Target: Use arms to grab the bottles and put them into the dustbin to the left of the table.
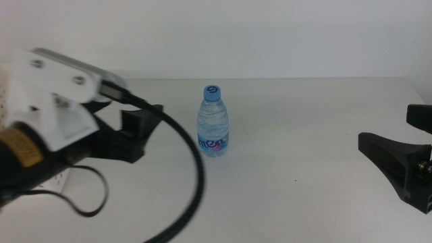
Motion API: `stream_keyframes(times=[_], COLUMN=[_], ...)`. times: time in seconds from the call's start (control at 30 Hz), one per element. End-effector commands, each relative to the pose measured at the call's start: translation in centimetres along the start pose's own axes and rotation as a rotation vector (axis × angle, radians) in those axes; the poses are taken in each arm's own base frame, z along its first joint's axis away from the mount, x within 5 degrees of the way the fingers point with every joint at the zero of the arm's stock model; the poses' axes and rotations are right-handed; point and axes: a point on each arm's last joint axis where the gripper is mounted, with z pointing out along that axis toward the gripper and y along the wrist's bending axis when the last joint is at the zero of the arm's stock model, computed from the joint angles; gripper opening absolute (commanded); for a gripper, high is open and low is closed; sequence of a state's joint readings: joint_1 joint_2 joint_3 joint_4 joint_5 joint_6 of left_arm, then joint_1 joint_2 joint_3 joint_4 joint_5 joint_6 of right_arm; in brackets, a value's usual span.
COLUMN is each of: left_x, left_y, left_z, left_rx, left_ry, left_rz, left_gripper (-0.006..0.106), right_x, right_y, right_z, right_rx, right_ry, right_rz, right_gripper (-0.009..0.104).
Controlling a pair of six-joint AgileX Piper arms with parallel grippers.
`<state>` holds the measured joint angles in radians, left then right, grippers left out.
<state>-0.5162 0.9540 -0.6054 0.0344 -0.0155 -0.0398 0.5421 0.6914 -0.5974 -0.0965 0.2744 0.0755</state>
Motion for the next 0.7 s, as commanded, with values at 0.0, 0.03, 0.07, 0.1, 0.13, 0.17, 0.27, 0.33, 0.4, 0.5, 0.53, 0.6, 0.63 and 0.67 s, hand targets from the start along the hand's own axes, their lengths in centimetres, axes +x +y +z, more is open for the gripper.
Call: stream_keyframes(times=[0.0, 0.03, 0.07, 0.1, 0.13, 0.17, 0.27, 0.33, 0.4, 0.5, 0.53, 0.6, 0.63, 0.67], left_x=[-1.3, -0.8, -0.3, 0.4, 1.1, 1.5, 3.1, 4.1, 5.0, 6.1, 6.5, 7.2, 7.6, 7.9], left_y=[-0.4, -0.4, -0.4, -0.4, -0.5, -0.5, -0.5, -0.6, -0.8, -1.4, -1.5, -1.6, -1.6, -1.6], left_z=[0.9, 1.4, 1.8, 2.2, 2.4, 2.6, 3.1, 3.4, 3.7, 4.1, 4.4, 4.8, 5.0, 5.3], left_rx=[0.022, 0.025, 0.028, 0.031, 0.034, 0.037, 0.044, 0.052, 0.078, 0.141, 0.155, 0.166, 0.169, 0.173], left_ry=[-0.139, -0.151, -0.159, -0.171, -0.185, -0.205, -0.221, -0.22, -0.221, -0.244, -0.244, -0.25, -0.253, -0.256], left_rz=[0.013, 0.012, 0.012, 0.01, 0.006, 0.004, -0.009, -0.012, -0.007, -0.017, -0.025, -0.04, -0.045, -0.048], left_gripper=[0.09, 0.09, 0.09, 0.09, 0.09, 0.09, 0.09, 0.09, 0.09, 0.09, 0.09, 0.09, 0.09, 0.09], right_x=[-1.6, -1.6, -1.6, -1.6, -1.6, -1.6, -1.6, -1.6, -1.6, -1.6, -1.6, -1.6, -1.6, -1.6], right_y=[0.0, 0.0, 0.0, 0.0, 0.0, 0.0, 0.0, 0.0, 0.0, 0.0, 0.0, 0.0, 0.0, 0.0], right_z=[-0.4, -0.4, -0.4, -0.3, -0.3, -0.3, -0.3, -0.3, -0.3, -0.3, -0.3, -0.3, -0.3, -0.3], right_rx=[-0.003, -0.003, -0.003, -0.003, -0.003, -0.003, -0.003, -0.003, -0.003, -0.003, -0.003, -0.003, -0.003, -0.003], right_ry=[-0.099, -0.099, -0.099, -0.098, -0.098, -0.098, -0.098, -0.098, -0.098, -0.098, -0.098, -0.098, -0.098, -0.098], right_rz=[-0.023, -0.023, -0.023, -0.023, -0.023, -0.023, -0.023, -0.023, -0.023, -0.023, -0.023, -0.023, -0.023, -0.023], right_gripper=[0.087, 0.087, 0.087, 0.087, 0.087, 0.087, 0.087, 0.087, 0.087, 0.087, 0.087, 0.087, 0.087, 0.087])
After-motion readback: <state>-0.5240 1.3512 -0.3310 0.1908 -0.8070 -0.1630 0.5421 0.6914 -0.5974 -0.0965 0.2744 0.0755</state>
